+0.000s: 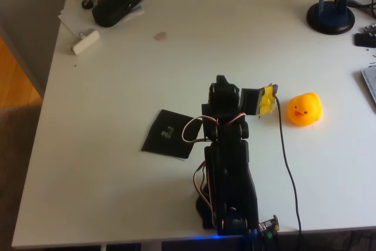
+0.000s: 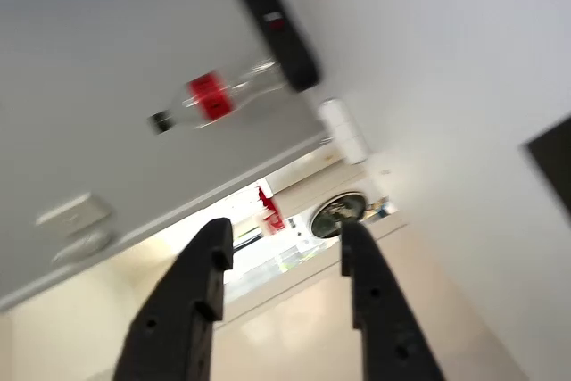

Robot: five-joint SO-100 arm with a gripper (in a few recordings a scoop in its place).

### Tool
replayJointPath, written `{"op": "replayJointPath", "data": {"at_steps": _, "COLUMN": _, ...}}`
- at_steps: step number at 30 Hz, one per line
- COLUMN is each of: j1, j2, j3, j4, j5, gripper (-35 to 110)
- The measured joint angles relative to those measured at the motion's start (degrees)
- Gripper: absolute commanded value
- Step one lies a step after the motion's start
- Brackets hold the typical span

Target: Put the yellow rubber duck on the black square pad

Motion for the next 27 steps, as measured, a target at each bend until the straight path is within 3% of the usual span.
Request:
{"op": "replayJointPath", "data": {"at_steps": 12, "j1": 0.00, "j2": -0.44, "j3": -8.79, "j4": 0.00, "j5": -2.37, "gripper": 14}}
{"op": "replayJointPath", "data": {"at_steps": 27, "j1": 0.18, "j2": -0.44, "j3": -8.79, "j4": 0.35, "j5": -33.93, "gripper": 13}}
